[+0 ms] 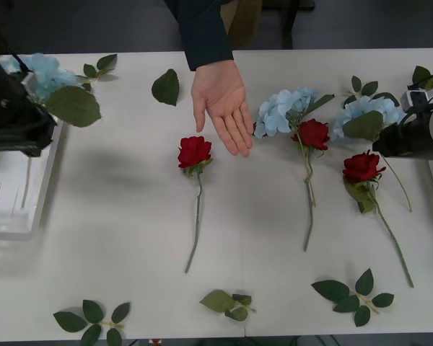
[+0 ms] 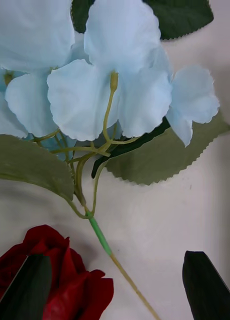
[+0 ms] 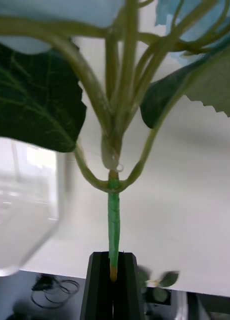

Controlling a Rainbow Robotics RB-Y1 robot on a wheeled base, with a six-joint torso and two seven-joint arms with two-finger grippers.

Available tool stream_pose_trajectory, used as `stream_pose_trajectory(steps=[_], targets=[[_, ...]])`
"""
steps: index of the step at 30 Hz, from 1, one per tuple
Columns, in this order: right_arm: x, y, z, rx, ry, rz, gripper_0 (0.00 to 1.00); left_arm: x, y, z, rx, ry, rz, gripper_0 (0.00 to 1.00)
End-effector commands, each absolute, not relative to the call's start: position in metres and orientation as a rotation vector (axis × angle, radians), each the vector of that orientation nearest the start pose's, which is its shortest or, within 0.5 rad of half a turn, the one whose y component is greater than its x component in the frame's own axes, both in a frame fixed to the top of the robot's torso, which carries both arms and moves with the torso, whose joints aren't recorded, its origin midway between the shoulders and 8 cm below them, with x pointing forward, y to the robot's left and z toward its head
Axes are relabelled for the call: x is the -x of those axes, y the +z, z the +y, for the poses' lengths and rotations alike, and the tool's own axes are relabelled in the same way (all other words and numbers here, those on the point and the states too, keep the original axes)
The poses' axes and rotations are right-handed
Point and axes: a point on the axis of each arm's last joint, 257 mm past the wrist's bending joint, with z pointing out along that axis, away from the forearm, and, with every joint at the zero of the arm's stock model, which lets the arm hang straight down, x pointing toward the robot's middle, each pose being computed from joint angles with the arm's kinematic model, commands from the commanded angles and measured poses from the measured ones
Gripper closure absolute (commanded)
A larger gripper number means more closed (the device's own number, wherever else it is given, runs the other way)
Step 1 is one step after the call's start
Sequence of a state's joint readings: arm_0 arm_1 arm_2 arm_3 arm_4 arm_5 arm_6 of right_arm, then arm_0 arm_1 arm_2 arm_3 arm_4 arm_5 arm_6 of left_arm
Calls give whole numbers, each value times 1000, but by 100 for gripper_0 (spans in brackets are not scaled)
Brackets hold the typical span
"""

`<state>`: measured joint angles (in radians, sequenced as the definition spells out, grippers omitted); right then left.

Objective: Place the red flowers into the right box and the blue flowers into the left box. If a person shows an open palm, hand one flower to the person first, then continue sorting.

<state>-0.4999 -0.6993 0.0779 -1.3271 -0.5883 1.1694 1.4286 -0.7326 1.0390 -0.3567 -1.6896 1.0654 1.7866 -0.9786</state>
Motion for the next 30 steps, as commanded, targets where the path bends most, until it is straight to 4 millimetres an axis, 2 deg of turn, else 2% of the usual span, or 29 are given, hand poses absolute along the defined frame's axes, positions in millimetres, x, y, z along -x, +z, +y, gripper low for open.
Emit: stream_pose_trajectory(steps=[1,7,12,15,17,24,30], targets=[[-567,-252,-430,0,-198,2443,25,-450,-108,404,112,158,2852,100],[-581,-264,-437,52,-268,2379,25,-449,-104,442,213,129,2870,100],[-584,-281,-428,77,-260,2385,25,-456,-108,451,267,92,2856,100],[-584,-284,-415,75,-200,2394,25,-461,-109,454,287,81,2838,100],[-586,-280,-408,70,-165,2386,25,-463,-109,456,294,79,2833,100],[-591,-261,-407,44,-119,2350,25,-463,-110,456,291,81,2831,100],[-579,-241,-390,41,-15,2385,25,-463,-109,456,290,80,2830,100]])
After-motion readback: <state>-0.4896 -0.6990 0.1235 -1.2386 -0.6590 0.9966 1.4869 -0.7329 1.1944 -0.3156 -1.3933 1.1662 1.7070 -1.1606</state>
